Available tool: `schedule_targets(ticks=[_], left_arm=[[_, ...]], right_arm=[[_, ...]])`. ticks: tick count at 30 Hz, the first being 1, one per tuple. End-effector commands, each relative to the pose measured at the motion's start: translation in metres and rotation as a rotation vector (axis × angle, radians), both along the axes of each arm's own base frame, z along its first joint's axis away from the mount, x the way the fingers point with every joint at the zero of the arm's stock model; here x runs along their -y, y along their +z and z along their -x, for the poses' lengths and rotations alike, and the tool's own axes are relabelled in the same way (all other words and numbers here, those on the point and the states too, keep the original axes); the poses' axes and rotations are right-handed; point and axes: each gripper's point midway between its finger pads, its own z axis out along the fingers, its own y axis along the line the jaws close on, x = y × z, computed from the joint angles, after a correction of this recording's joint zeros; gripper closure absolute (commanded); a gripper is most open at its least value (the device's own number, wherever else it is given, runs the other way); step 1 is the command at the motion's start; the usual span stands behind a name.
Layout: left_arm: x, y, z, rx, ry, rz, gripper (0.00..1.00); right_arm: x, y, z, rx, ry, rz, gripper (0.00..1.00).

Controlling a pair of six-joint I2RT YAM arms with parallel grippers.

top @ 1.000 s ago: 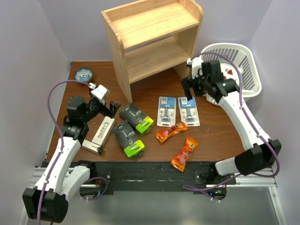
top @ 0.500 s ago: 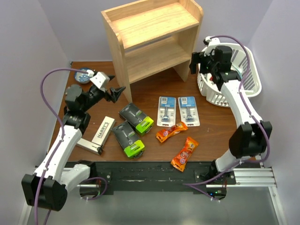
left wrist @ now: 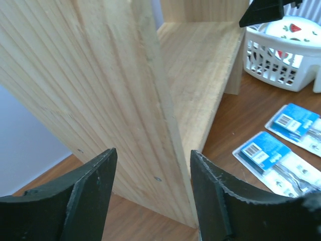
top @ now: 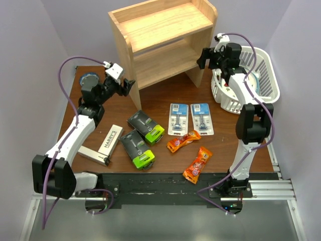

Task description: Place and organize the shaving razors onto the shelf

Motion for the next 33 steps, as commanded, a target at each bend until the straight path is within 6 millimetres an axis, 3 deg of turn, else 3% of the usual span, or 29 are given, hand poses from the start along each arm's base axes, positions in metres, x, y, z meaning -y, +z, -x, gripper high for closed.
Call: schedule_targets(ticks=[1,10,13,15,18,21,22,23,25,27,28,33], left_arm=[[-0.001,0.042,-0.018,0.131,0.034,0.019,0.37],[0.018,0.038,-0.015,0.087,-0.051,0.034,0.38],[0.017,0.04,-0.019,0.087,-0.023,0.048,0.38],[0.015,0.042,-0.023,0.094,0.002,0.058,0.35],[0.009,0.05,-0.028,0.12,0.044,0.072,0.34],[-0.001,0.057,-0.034,0.157,0.106,0.07,0.35],[-0.003,0.059,-0.036,0.174,0.117,0.062,0.35],[-0.005,0.057,-0.04,0.179,0.129,0.049,0.35],[-0.009,0.063,-0.045,0.223,0.148,0.029,0.35],[-0.015,0.064,-0.053,0.237,0.167,0.023,0.36],[-0.016,0.069,-0.055,0.248,0.167,0.023,0.36],[-0.021,0.067,-0.072,0.291,0.176,-0.01,0.37]], right_arm=[[-0.015,0.06,-0.013,0.178,0.08,-0.038,0.12],[-0.014,0.043,-0.026,0.191,0.063,-0.047,0.27],[-0.02,0.039,-0.029,0.193,0.087,-0.056,0.37],[-0.025,0.037,-0.029,0.193,0.105,-0.055,0.48],[-0.028,0.035,-0.022,0.184,0.114,-0.042,0.64],[-0.028,0.034,-0.01,0.165,0.114,-0.034,0.72],[-0.027,0.024,-0.006,0.142,0.109,-0.028,0.73],[-0.024,0.032,0.0,0.151,0.101,-0.019,0.75],[-0.022,0.028,0.009,0.137,0.094,-0.011,0.78],[-0.02,0.037,0.019,0.144,0.09,-0.006,0.8],[-0.019,0.03,0.024,0.127,0.089,-0.007,0.81],[-0.019,0.043,0.047,0.123,0.069,-0.013,0.85]])
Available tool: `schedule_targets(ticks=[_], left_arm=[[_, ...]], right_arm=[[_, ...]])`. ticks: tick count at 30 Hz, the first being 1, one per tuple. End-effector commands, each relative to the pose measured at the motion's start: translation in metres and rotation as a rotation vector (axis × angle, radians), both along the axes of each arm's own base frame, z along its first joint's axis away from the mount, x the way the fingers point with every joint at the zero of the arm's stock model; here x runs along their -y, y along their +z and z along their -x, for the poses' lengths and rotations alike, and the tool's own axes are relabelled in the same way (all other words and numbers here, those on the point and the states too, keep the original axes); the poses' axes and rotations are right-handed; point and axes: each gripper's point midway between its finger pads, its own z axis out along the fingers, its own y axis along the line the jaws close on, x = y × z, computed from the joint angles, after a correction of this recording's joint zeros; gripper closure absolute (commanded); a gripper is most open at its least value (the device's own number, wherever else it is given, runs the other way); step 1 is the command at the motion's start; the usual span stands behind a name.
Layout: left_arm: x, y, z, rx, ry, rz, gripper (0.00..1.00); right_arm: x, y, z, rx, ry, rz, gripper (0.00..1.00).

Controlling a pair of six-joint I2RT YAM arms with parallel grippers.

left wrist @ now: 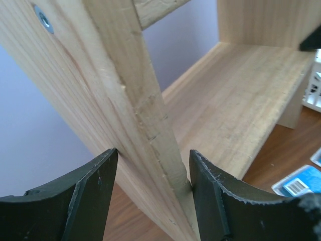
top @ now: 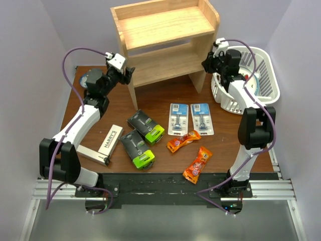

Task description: Place and organize the shaving razors onto the shelf

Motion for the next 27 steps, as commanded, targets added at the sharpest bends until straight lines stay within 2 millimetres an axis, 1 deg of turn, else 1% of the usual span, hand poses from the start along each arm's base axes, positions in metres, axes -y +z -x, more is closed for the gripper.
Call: schedule_targets(ticks=[1,2,3,4,5,6,7,8,9,10,11,12,13,14,15,16,17,18,19,20,21,22,24,25,26,27], left_arm=[[-0.016,0.046,-0.021,0.2,0.068,-0.033,0.37],[-0.017,0.039,-0.028,0.194,0.066,-0.041,0.38],[-0.018,0.043,-0.032,0.217,0.068,-0.046,0.38],[-0.018,0.041,-0.036,0.22,0.068,-0.048,0.38],[-0.017,0.031,-0.045,0.204,0.066,-0.054,0.38],[-0.017,0.037,-0.05,0.225,0.069,-0.053,0.38],[-0.016,0.035,-0.055,0.225,0.068,-0.053,0.38],[-0.016,0.025,-0.065,0.212,0.07,-0.055,0.38],[-0.015,0.031,-0.069,0.231,0.068,-0.054,0.38],[-0.013,0.029,-0.073,0.229,0.065,-0.055,0.38],[-0.011,0.018,-0.081,0.211,0.06,-0.057,0.38],[-0.009,0.021,-0.084,0.221,0.054,-0.055,0.38],[-0.008,0.018,-0.088,0.217,0.049,-0.054,0.38],[-0.005,0.01,-0.093,0.205,0.04,-0.055,0.38],[-0.005,0.012,-0.095,0.213,0.037,-0.054,0.38],[-0.003,0.01,-0.096,0.21,0.036,-0.055,0.38],[-0.002,0.007,-0.097,0.205,0.032,-0.054,0.38],[-0.002,0.005,-0.097,0.201,0.03,-0.054,0.38],[-0.001,0.006,-0.095,0.2,0.028,-0.05,0.38],[-0.002,0.007,-0.092,0.196,0.028,-0.039,0.38],[-0.002,0.003,-0.089,0.185,0.027,-0.032,0.37],[-0.006,0.013,-0.084,0.194,0.047,-0.014,0.36],[-0.008,0.016,-0.077,0.156,0.054,0.032,0.33],[-0.012,0.035,-0.066,0.174,0.071,0.053,0.29],[-0.016,0.034,-0.061,0.135,0.083,0.084,0.27],[-0.019,0.032,-0.054,0.114,0.097,0.095,0.24]], right_arm=[[-0.011,0.038,0.036,0.003,0.02,-0.061,0.85],[-0.012,0.037,0.04,-0.004,0.021,-0.063,0.85],[-0.014,0.042,0.046,0.0,0.024,-0.063,0.85],[-0.016,0.036,0.05,-0.015,0.028,-0.06,0.85],[-0.016,0.035,0.053,-0.021,0.029,-0.057,0.85],[-0.019,0.036,0.057,-0.02,0.037,-0.054,0.85],[-0.02,0.035,0.061,-0.024,0.037,-0.053,0.85],[-0.02,0.034,0.063,-0.03,0.034,-0.051,0.85],[-0.023,0.032,0.066,-0.038,0.037,-0.054,0.85],[-0.025,0.033,0.07,-0.041,0.041,-0.057,0.85],[-0.027,0.032,0.073,-0.046,0.046,-0.062,0.84],[-0.033,0.03,0.076,-0.052,0.062,-0.066,0.82],[-0.037,0.028,0.08,-0.059,0.078,-0.068,0.81],[-0.04,0.029,0.084,-0.056,0.095,-0.069,0.79],[-0.045,0.025,0.09,-0.079,0.107,-0.067,0.78],[-0.046,0.019,0.093,-0.091,0.11,-0.064,0.74],[-0.046,0.02,0.094,-0.089,0.104,-0.062,0.72],[-0.046,0.02,0.096,-0.086,0.1,-0.059,0.69],[-0.044,0.018,0.096,-0.093,0.089,-0.058,0.64],[-0.039,0.017,0.094,-0.093,0.06,-0.054,0.61],[-0.039,0.016,0.094,-0.098,0.055,-0.058,0.58],[-0.04,0.014,0.094,-0.104,0.053,-0.07,0.51],[-0.044,0.014,0.092,-0.107,0.078,-0.079,0.43],[-0.046,0.024,0.09,-0.095,0.084,-0.09,0.39],[-0.048,0.028,0.09,-0.091,0.091,-0.093,0.28],[-0.049,0.037,0.092,-0.079,0.102,-0.093,0.26]])
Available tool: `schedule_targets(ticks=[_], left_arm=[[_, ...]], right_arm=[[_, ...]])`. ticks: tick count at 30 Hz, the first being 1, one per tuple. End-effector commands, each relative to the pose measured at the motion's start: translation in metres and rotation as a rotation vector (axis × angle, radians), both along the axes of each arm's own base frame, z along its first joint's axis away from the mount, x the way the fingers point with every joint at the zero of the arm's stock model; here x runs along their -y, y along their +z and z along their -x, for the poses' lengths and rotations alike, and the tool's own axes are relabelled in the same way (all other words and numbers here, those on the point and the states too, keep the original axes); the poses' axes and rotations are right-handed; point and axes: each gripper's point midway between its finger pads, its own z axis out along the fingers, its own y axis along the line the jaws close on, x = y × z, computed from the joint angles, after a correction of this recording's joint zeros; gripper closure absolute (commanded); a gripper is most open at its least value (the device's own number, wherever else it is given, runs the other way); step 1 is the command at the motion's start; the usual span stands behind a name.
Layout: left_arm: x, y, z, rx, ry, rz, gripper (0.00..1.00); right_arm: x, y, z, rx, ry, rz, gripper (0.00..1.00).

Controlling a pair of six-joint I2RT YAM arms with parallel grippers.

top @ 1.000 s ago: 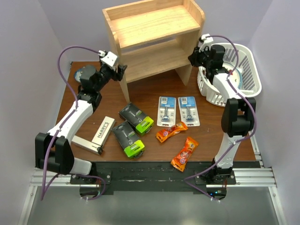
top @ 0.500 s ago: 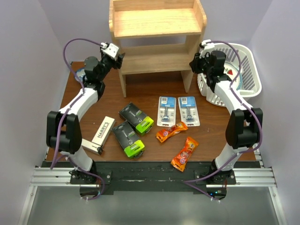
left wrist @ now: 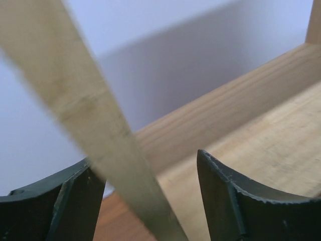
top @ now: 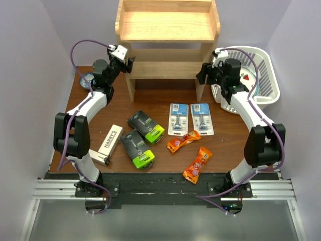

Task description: Place and organize the shaving razors onto the shelf

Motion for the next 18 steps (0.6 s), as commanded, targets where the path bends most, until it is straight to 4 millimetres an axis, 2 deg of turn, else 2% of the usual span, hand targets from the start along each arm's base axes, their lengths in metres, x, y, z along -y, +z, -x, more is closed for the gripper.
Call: schedule_targets(ticks=[1,2,3,4,5,6,7,8,9,10,11,12,13,14,15,16,17,18], left_arm=[[-0.013,0.069,0.051,0.052,0.034,0.114,0.21],[-0.014,0.054,0.06,-0.012,0.038,0.114,0.2],[-0.017,0.055,0.07,-0.029,0.044,0.119,0.18],[-0.021,0.072,0.091,-0.007,0.04,0.127,0.16],[-0.021,0.048,0.102,-0.09,0.038,0.123,0.16],[-0.021,0.043,0.112,-0.117,0.033,0.126,0.15],[-0.02,0.051,0.132,-0.115,0.008,0.133,0.15],[-0.019,0.023,0.142,-0.207,0.0,0.134,0.15],[-0.017,0.014,0.152,-0.24,-0.017,0.135,0.15],[-0.007,0.013,0.169,-0.25,-0.092,0.127,0.15],[0.0,-0.014,0.181,-0.323,-0.136,0.106,0.15],[0.006,-0.023,0.191,-0.351,-0.184,0.091,0.16],[0.019,-0.03,0.206,-0.377,-0.282,0.078,0.18],[0.025,-0.051,0.217,-0.434,-0.34,0.042,0.18],[0.032,-0.063,0.228,-0.474,-0.403,0.011,0.19],[0.042,-0.076,0.24,-0.515,-0.496,-0.02,0.21],[0.043,-0.091,0.248,-0.557,-0.522,-0.056,0.21],[0.045,-0.1,0.251,-0.585,-0.54,-0.067,0.21]], right_arm=[[-0.028,0.042,0.012,0.041,0.117,-0.043,0.22],[-0.026,0.048,0.016,0.049,0.117,-0.03,0.18],[-0.021,0.058,0.022,0.064,0.095,-0.016,0.16],[-0.016,0.052,0.03,0.03,0.082,0.005,0.15],[-0.012,0.051,0.037,0.016,0.073,0.017,0.14],[-0.008,0.037,0.046,-0.028,0.064,0.032,0.14],[-0.001,0.035,0.063,-0.058,0.04,0.053,0.14],[0.003,0.025,0.074,-0.092,0.032,0.065,0.14],[0.006,-0.002,0.091,-0.161,0.036,0.08,0.14],[0.01,-0.007,0.111,-0.17,0.065,0.12,0.14],[0.01,-0.018,0.123,-0.184,0.093,0.146,0.15],[0.01,-0.046,0.142,-0.233,0.144,0.173,0.16],[0.009,-0.057,0.155,-0.229,0.22,0.232,0.17],[0.0,-0.057,0.169,-0.201,0.31,0.23,0.17],[-0.003,-0.074,0.182,-0.219,0.37,0.25,0.18],[-0.006,-0.081,0.189,-0.2,0.457,0.307,0.18],[-0.018,-0.087,0.199,-0.201,0.556,0.321,0.19],[-0.023,-0.09,0.2,-0.17,0.631,0.384,0.2]])
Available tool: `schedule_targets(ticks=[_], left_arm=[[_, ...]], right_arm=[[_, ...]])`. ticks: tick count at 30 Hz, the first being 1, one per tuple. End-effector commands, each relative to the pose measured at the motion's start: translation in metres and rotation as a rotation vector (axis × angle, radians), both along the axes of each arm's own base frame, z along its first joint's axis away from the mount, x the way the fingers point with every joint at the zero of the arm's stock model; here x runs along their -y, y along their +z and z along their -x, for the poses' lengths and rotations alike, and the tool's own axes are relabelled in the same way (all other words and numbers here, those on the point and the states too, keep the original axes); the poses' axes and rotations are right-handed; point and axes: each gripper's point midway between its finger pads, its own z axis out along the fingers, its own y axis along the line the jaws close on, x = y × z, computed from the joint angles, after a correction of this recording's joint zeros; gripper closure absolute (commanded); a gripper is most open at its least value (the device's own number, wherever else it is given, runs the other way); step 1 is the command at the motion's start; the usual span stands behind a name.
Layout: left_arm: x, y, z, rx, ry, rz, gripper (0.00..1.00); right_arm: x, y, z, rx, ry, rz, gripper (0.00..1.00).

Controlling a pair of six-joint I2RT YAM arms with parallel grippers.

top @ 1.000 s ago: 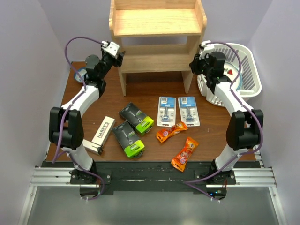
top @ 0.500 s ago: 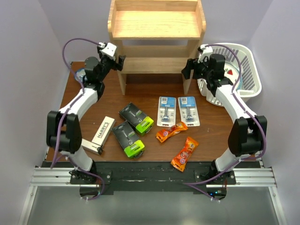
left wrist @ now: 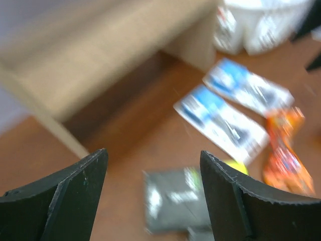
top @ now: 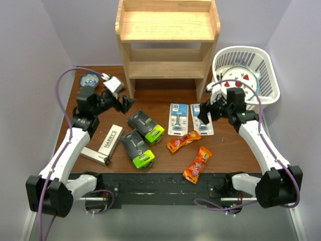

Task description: Place and organize the shaving razors onto the shelf

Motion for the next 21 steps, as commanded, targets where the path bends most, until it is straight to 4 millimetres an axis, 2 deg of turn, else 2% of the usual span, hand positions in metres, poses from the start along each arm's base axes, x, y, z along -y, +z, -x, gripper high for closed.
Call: schedule_targets(ticks=[1,2,4,5,6,8,9,10,11,12,14,15,16,19,20,21], left_arm=[[0.026,-0.09,0.046,-0.292,-0.27,-0.094,0.23],[0.024,-0.099,0.048,-0.323,-0.266,-0.108,0.23],[0.019,-0.112,0.043,-0.374,-0.211,-0.105,0.24],[0.018,-0.12,0.043,-0.426,-0.173,-0.072,0.24],[0.016,-0.123,0.042,-0.447,-0.142,-0.059,0.24],[0.014,-0.13,0.042,-0.496,-0.092,-0.013,0.24],[0.014,-0.133,0.042,-0.512,-0.078,-0.004,0.24],[0.011,-0.135,0.04,-0.521,-0.048,0.005,0.24],[0.01,-0.137,0.04,-0.555,-0.017,0.034,0.24],[0.009,-0.138,0.038,-0.567,0.005,0.044,0.24],[0.004,-0.145,0.033,-0.602,0.069,0.066,0.23],[0.003,-0.147,0.032,-0.611,0.085,0.074,0.22],[0.001,-0.151,0.029,-0.624,0.111,0.079,0.21],[0.001,-0.158,0.028,-0.65,0.133,0.104,0.21],[0.001,-0.161,0.027,-0.652,0.137,0.121,0.2],[0.002,-0.169,0.027,-0.674,0.144,0.126,0.2]], right_arm=[[-0.033,-0.039,0.037,-0.022,0.427,0.149,0.21],[-0.048,-0.048,0.039,-0.038,0.496,0.167,0.21],[-0.066,-0.046,0.03,-0.001,0.567,0.189,0.2],[-0.081,-0.049,0.031,-0.007,0.614,0.194,0.21],[-0.094,-0.051,0.023,-0.015,0.645,0.189,0.22],[-0.12,-0.056,0.026,-0.013,0.721,0.188,0.25],[-0.129,-0.065,0.023,-0.027,0.733,0.193,0.26],[-0.141,-0.065,0.018,-0.006,0.734,0.178,0.26],[-0.153,-0.065,0.017,-0.011,0.728,0.152,0.26],[-0.163,-0.06,0.01,-0.063,0.655,0.073,0.26],[-0.182,-0.068,-0.005,-0.12,0.604,-0.016,0.26],[-0.191,-0.063,-0.014,-0.131,0.578,-0.054,0.26],[-0.2,-0.075,-0.022,-0.193,0.506,-0.1,0.27],[-0.213,-0.077,-0.042,-0.252,0.385,-0.159,0.29],[-0.214,-0.087,-0.046,-0.279,0.355,-0.158,0.29],[-0.219,-0.084,-0.05,-0.296,0.333,-0.183,0.29]])
